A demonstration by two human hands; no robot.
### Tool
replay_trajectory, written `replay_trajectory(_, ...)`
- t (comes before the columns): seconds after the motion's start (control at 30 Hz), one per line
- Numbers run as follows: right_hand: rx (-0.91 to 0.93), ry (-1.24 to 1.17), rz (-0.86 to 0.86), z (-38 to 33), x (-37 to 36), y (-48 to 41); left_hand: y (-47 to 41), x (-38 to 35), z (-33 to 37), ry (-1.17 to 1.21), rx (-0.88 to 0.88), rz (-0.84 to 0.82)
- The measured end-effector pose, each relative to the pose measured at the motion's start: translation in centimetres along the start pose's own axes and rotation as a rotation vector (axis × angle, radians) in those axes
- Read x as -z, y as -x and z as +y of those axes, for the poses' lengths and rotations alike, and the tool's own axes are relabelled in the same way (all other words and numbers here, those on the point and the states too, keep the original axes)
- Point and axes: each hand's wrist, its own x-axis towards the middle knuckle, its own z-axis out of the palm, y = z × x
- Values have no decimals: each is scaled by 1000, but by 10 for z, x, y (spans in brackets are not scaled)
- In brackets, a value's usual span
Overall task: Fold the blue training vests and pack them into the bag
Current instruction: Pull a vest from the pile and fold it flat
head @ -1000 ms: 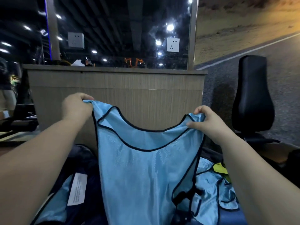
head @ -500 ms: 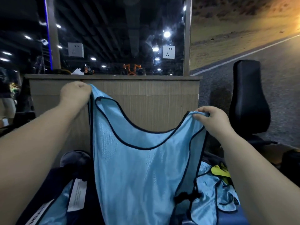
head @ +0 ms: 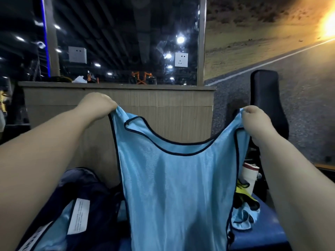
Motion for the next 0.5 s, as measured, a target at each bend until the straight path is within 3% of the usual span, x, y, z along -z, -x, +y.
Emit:
replay_trajectory(0.13, -62, -70, -99, -10, 6, 5, 4, -6, 9, 40, -25, 19)
replay_trajectory(0.3, -29, -170, -303, -7, 16, 10, 14, -8, 5, 293, 63, -167)
replay_trajectory(0.5, 76, -243, -186, 3, 19, 16, 30, -5, 2, 360, -4, -443)
